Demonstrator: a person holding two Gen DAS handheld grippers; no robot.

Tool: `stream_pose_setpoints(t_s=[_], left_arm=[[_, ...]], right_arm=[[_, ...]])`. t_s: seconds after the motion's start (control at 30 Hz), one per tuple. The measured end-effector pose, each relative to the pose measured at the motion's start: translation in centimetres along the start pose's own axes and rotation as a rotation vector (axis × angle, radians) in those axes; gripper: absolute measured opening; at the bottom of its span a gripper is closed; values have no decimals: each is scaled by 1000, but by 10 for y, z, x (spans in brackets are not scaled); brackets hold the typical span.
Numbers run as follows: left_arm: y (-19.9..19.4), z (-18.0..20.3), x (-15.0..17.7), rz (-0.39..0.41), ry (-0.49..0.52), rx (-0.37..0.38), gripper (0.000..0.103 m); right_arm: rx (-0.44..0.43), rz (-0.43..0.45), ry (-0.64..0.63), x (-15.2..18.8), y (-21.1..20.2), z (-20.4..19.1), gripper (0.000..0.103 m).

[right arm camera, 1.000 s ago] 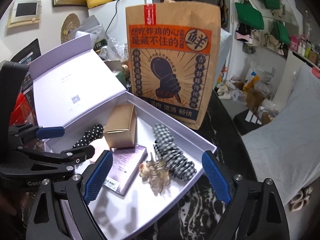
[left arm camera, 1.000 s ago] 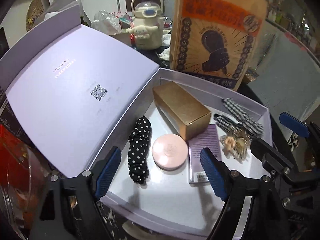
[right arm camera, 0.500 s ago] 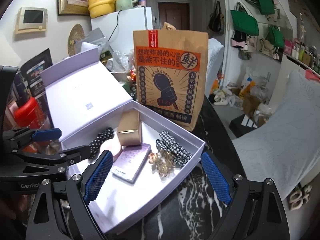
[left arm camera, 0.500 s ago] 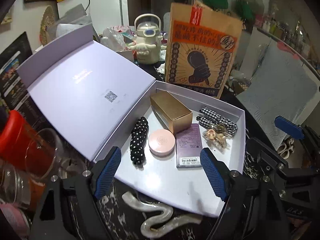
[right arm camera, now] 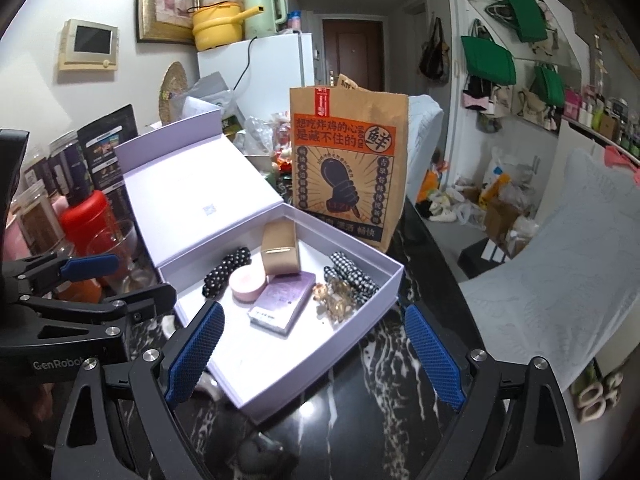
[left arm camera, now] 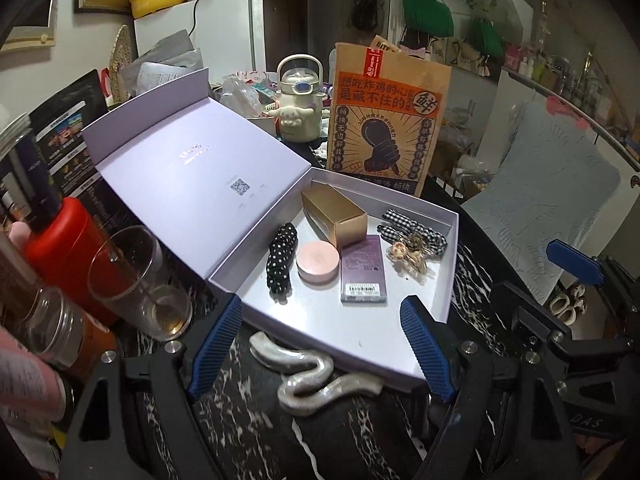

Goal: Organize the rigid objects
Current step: 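Open both tools and withdraw them from the box, then grasp the black heart-shaped compact with the right tool while the left tool approaches the white claw clips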

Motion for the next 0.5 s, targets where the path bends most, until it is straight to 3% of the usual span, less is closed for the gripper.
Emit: stream_pose_setpoints(t_s=[0.5], left_arm=[[-34, -11, 23, 23, -40, -30, 81]], right_arm=[[-13, -14, 13, 19, -27, -7, 94]])
Point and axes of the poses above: each gripper's, at about its wrist camera, not at the fingertips, and y roughly the way its jaws point, z to its right, x to its underside, the point moved 10 cm from there along y, roughly the way its jaws point, and after that the axes turned 6 degrees about z, right-handed, at the moved point
